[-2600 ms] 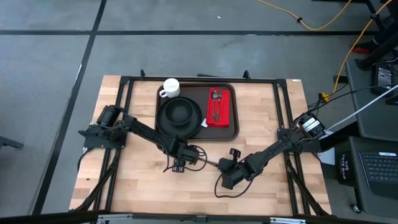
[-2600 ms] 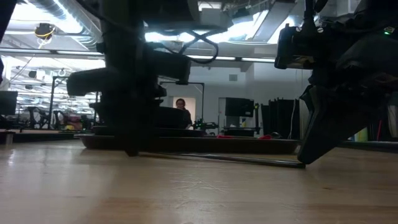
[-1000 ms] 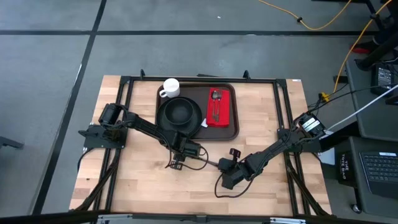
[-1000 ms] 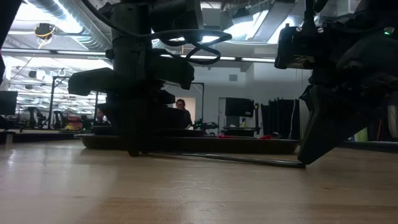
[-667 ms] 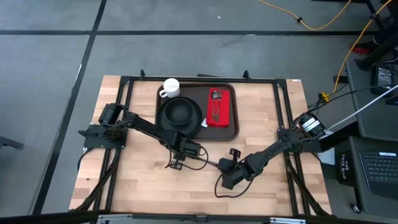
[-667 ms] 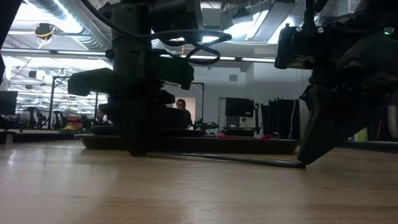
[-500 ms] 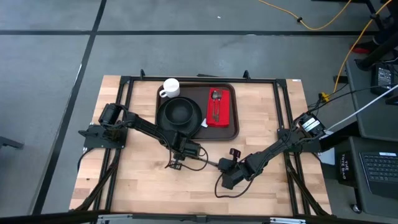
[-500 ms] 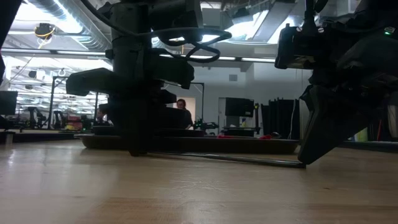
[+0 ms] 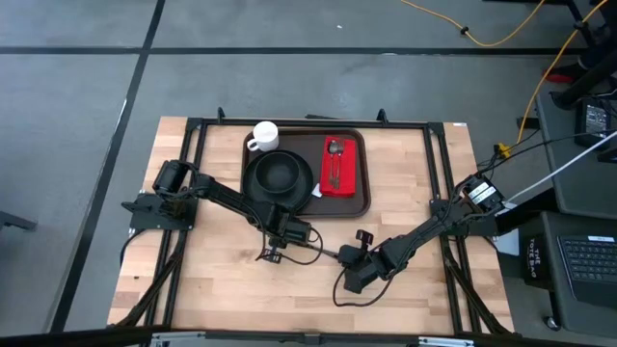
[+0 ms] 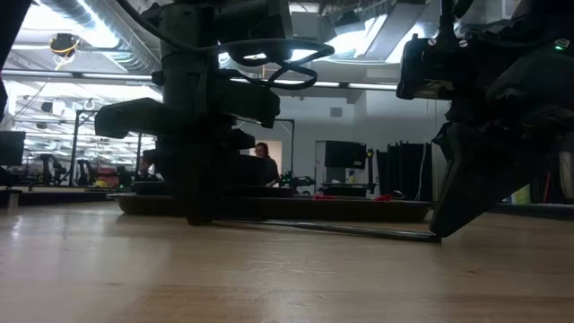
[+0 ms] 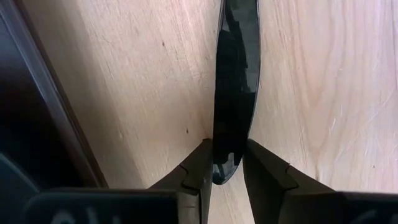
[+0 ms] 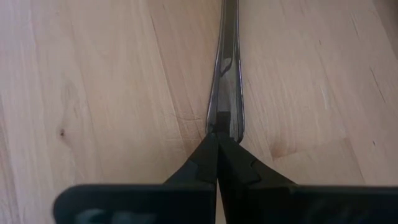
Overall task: Set up tray
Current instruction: Put the black table knife to the right of the black fork on top of the table napkin on the brown serving tray
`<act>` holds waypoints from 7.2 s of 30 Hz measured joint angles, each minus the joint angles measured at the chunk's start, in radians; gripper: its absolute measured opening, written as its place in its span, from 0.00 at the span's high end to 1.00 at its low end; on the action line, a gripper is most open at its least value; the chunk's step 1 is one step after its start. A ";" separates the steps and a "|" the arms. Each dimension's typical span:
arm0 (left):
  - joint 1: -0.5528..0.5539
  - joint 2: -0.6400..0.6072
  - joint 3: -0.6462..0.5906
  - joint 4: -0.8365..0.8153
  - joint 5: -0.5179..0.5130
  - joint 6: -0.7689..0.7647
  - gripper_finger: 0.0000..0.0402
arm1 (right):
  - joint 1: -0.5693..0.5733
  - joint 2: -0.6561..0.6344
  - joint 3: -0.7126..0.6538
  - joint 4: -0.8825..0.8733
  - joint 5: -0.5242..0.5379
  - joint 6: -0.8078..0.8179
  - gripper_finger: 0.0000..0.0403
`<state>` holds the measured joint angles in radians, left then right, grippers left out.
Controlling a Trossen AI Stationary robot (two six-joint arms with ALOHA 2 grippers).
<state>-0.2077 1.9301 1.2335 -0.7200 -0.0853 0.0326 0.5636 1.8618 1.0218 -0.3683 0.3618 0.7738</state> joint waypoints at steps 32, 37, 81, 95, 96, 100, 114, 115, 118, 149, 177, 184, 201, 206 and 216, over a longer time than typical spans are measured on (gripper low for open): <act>0.000 -0.001 0.000 -0.006 0.000 0.014 0.83 | 0.003 -0.007 0.147 -0.083 -0.002 -0.156 0.84; 0.000 -0.001 0.011 -0.033 -0.005 0.007 0.83 | 0.011 -0.044 0.175 -0.102 0.032 -0.185 0.85; -0.015 -0.001 0.152 -0.183 -0.002 -0.073 0.83 | -0.093 -0.057 0.109 0.109 0.062 -0.417 0.64; -0.015 -0.002 0.152 -0.183 -0.001 -0.072 0.83 | -0.126 -0.057 0.001 0.252 0.063 -0.412 0.51; -0.015 -0.002 0.153 -0.183 -0.001 -0.072 0.83 | -0.126 -0.057 -0.005 0.265 0.063 -0.413 0.51; -0.015 -0.002 0.153 -0.183 -0.001 -0.072 0.83 | -0.127 -0.057 -0.031 0.309 0.062 -0.413 0.51; -0.015 -0.002 0.153 -0.182 0.000 -0.071 0.83 | -0.101 -0.067 -0.032 0.245 0.062 -0.418 0.51; -0.015 -0.002 0.153 -0.182 0.000 -0.071 0.83 | -0.100 -0.073 -0.032 0.236 0.066 -0.415 0.51; -0.015 -0.003 0.153 -0.182 0.000 -0.071 0.83 | -0.097 -0.078 -0.031 0.223 0.086 -0.409 0.51; -0.015 -0.003 0.153 -0.182 0.001 -0.071 0.83 | -0.166 -0.016 -0.030 0.377 0.035 -0.523 0.51; -0.015 -0.003 0.153 -0.181 0.001 -0.075 0.83 | -0.177 0.070 -0.031 0.454 0.047 -0.516 0.51; -0.015 -0.003 0.153 -0.177 0.001 -0.074 0.83 | -0.189 0.076 -0.031 0.465 0.047 -0.505 0.51; -0.015 -0.003 0.153 -0.177 0.001 -0.072 0.83 | -0.200 0.076 -0.031 0.464 0.003 -0.489 0.67; -0.015 -0.003 0.153 -0.177 0.001 -0.072 0.83 | -0.200 0.076 -0.031 0.463 0.003 -0.491 0.74; -0.016 -0.001 0.210 -0.208 0.056 -0.072 0.83 | -0.199 0.074 -0.030 0.461 0.004 -0.490 0.86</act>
<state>-0.2237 1.9293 1.4436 -0.9283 -0.0296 -0.0391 0.3649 1.9354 0.9920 0.0929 0.3660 0.2836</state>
